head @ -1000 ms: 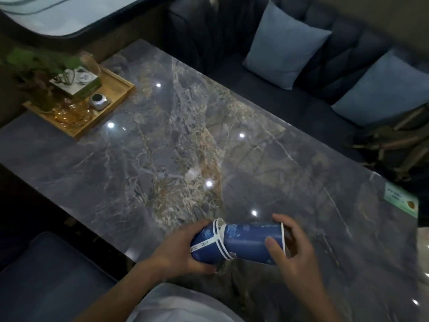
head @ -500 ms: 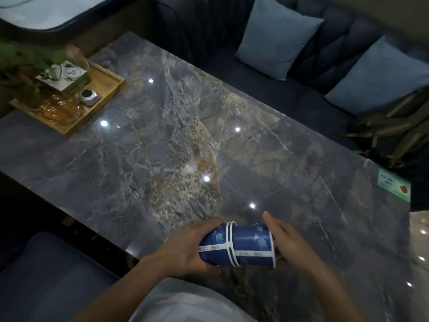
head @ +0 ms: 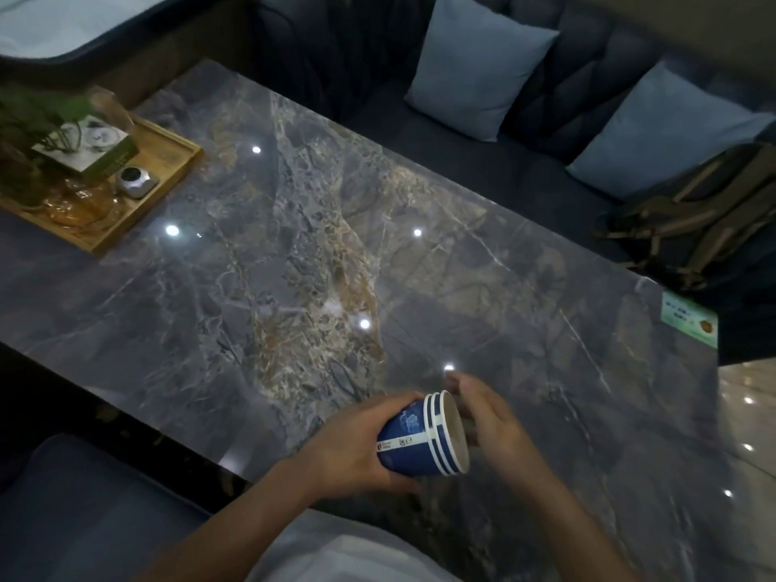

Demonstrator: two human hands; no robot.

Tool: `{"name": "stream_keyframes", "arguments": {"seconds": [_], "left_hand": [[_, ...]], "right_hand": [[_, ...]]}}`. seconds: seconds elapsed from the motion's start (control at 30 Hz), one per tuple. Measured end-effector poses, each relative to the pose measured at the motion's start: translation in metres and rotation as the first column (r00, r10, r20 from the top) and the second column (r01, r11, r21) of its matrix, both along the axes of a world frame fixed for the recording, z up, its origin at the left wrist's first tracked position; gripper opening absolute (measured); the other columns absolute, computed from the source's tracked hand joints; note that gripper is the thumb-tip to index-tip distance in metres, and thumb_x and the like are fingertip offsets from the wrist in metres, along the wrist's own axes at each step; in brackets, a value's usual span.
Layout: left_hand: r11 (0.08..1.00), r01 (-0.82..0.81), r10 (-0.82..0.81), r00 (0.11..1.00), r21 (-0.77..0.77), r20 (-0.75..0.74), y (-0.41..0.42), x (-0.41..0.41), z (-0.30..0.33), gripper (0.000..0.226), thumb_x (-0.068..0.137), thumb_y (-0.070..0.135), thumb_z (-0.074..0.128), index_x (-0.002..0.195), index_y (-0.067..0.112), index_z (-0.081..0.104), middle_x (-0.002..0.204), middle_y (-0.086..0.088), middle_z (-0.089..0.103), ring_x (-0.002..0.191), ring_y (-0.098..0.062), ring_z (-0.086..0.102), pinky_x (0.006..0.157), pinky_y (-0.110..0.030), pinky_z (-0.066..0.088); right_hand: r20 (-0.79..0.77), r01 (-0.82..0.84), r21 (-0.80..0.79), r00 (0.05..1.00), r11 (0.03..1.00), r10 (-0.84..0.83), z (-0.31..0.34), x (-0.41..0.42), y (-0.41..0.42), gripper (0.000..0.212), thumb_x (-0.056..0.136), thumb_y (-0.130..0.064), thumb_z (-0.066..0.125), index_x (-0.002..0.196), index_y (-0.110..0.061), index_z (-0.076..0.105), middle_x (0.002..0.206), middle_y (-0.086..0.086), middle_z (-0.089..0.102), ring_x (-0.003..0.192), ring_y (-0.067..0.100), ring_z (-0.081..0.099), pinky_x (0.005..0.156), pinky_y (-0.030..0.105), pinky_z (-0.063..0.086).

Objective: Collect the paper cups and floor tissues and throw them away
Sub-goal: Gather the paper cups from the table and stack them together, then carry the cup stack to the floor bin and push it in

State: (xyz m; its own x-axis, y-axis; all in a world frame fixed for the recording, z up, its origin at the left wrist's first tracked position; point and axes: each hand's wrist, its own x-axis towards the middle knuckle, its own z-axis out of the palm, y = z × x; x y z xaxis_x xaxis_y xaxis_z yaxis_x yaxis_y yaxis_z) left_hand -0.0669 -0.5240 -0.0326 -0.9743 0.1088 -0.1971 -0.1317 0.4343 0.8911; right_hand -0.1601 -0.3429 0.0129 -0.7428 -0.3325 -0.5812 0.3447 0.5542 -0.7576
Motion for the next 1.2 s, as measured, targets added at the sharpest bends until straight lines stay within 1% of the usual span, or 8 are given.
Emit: {"name": "stream_keyframes", "arguments": {"seconds": [0.1, 0.2, 0.27, 0.5, 0.7, 0.83, 1.03, 1.2], "left_hand": [[0.999, -0.012, 0.012, 1.0, 0.041, 0.005, 0.011, -0.006, 0.003, 0.086, 0.062, 0.039, 0.093, 0.135, 0.041, 0.048, 0.122, 0.018, 0.064, 0.107, 0.0, 0.065, 0.092, -0.03, 0.056], [0.995, -0.034, 0.034, 0.999, 0.094, 0.003, 0.025, -0.014, 0.005, 0.079, 0.062, 0.031, 0.095, 0.13, 0.032, 0.054, 0.115, 0.01, 0.069, 0.102, -0.007, 0.069, 0.089, -0.039, 0.058], [0.994, -0.029, 0.029, 1.0, 0.102, 0.001, 0.034, -0.019, 0.01, 0.075, 0.06, 0.03, 0.096, 0.125, 0.03, 0.057, 0.111, 0.008, 0.071, 0.099, -0.01, 0.071, 0.087, -0.041, 0.059], [0.994, 0.048, -0.05, 0.998, 0.102, 0.023, 0.064, -0.033, 0.033, 0.09, 0.054, 0.031, 0.098, 0.133, 0.035, 0.057, 0.114, 0.014, 0.073, 0.101, 0.0, 0.071, 0.089, -0.025, 0.058], [0.991, 0.121, -0.124, 0.991, 0.05, 0.05, 0.101, -0.04, 0.045, 0.086, 0.054, 0.04, 0.097, 0.131, 0.038, 0.058, 0.113, 0.016, 0.073, 0.099, 0.004, 0.071, 0.085, -0.024, 0.059], [0.993, 0.116, -0.117, 0.991, 0.025, 0.062, 0.135, -0.038, 0.047, 0.093, 0.053, 0.047, 0.096, 0.134, 0.046, 0.052, 0.12, 0.024, 0.069, 0.106, 0.007, 0.068, 0.093, -0.022, 0.057], [0.994, 0.104, -0.102, 0.994, -0.032, 0.046, 0.181, -0.04, 0.052, 0.094, 0.051, 0.041, 0.099, 0.135, 0.042, 0.056, 0.118, 0.025, 0.071, 0.105, 0.009, 0.068, 0.087, -0.02, 0.058], [0.992, 0.117, -0.115, 0.993, -0.045, 0.026, 0.207, -0.042, 0.057, 0.091, 0.054, 0.033, 0.099, 0.133, 0.048, 0.055, 0.12, 0.023, 0.071, 0.107, 0.003, 0.07, 0.09, -0.03, 0.06]], "right_hand": [[-0.081, -0.077, -0.036, 0.994, 0.996, 0.074, 0.006, 0.011, 0.001, 0.029, 0.096, -0.05, 0.045, 0.123, -0.049, 0.053, 0.136, -0.011, 0.054, 0.122, 0.007, 0.055, 0.105, 0.04, 0.047], [-0.194, -0.053, -0.046, 0.98, 0.998, 0.043, 0.002, 0.018, 0.003, 0.036, 0.084, -0.063, 0.042, 0.117, -0.053, 0.054, 0.13, -0.012, 0.057, 0.116, 0.007, 0.058, 0.1, 0.039, 0.05], [-0.251, -0.028, -0.056, 0.968, 0.998, 0.013, 0.003, 0.017, 0.01, 0.035, 0.081, -0.062, 0.04, 0.111, -0.053, 0.056, 0.123, -0.013, 0.06, 0.112, 0.006, 0.06, 0.098, 0.037, 0.051], [-0.364, 0.036, -0.09, 0.929, 0.995, -0.067, 0.01, 0.018, 0.051, 0.035, 0.084, -0.051, 0.044, 0.109, -0.034, 0.061, 0.11, -0.01, 0.066, 0.102, 0.008, 0.063, 0.087, 0.028, 0.051], [-0.363, 0.032, -0.084, 0.93, 0.996, -0.061, 0.013, 0.02, 0.094, 0.032, 0.083, -0.054, 0.043, 0.11, -0.044, 0.056, 0.117, -0.018, 0.061, 0.107, 0.001, 0.06, 0.09, 0.023, 0.049], [-0.351, 0.023, -0.099, 0.935, 0.995, -0.056, 0.013, 0.022, 0.128, 0.031, 0.08, -0.056, 0.047, 0.11, -0.051, 0.051, 0.121, -0.022, 0.057, 0.112, -0.001, 0.057, 0.096, 0.026, 0.048], [-0.349, -0.025, -0.188, 0.936, 0.982, -0.043, 0.011, 0.019, 0.178, 0.039, 0.083, -0.053, 0.052, 0.121, -0.042, 0.05, 0.127, -0.019, 0.053, 0.119, 0.001, 0.053, 0.099, 0.021, 0.044], [-0.32, -0.073, -0.168, 0.947, 0.983, 0.016, 0.01, 0.014, 0.204, 0.054, 0.076, -0.063, 0.047, 0.127, -0.045, 0.042, 0.13, -0.028, 0.046, 0.12, -0.008, 0.046, 0.099, 0.016, 0.039]]}}
